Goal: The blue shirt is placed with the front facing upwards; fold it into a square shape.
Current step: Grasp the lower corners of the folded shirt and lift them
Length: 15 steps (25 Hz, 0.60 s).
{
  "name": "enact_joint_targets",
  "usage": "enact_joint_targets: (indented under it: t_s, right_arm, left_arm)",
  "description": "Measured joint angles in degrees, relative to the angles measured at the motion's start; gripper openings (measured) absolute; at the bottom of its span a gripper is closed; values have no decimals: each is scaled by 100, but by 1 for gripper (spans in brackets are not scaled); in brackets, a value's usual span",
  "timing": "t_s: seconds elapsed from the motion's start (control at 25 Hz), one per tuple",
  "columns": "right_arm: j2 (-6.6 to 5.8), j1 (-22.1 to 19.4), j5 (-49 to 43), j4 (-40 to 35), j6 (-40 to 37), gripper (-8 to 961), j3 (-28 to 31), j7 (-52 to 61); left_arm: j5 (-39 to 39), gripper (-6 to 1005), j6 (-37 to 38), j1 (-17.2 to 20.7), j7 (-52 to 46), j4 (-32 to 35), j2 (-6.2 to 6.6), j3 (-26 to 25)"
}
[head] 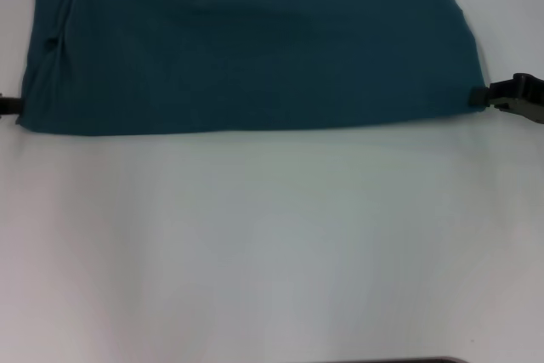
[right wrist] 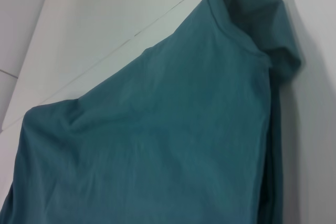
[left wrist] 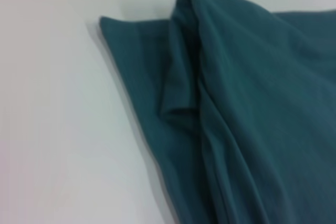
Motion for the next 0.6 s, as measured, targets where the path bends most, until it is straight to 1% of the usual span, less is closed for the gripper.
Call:
enact_joint_targets:
  t_s: [0.12,0.28,0.48,0.6]
  right_arm:
    - [4,-2,2,0,-4,13,1,-4]
    - [4,-3,5,0,-5,13,1,-5]
    - [-7,27,5,0,-5,13,1,-7]
    - [-13,44,5,0,-4,13,1,-7]
  left_arm:
    - [0,53,22,8,-79,-143,-38,-113]
    - [10,60,202,-45,-134,-159,-14,-92]
    - [47,178,233,-109,-137,-134,-34,27]
    - [48,296,198,-123,-137,-123,-47,39]
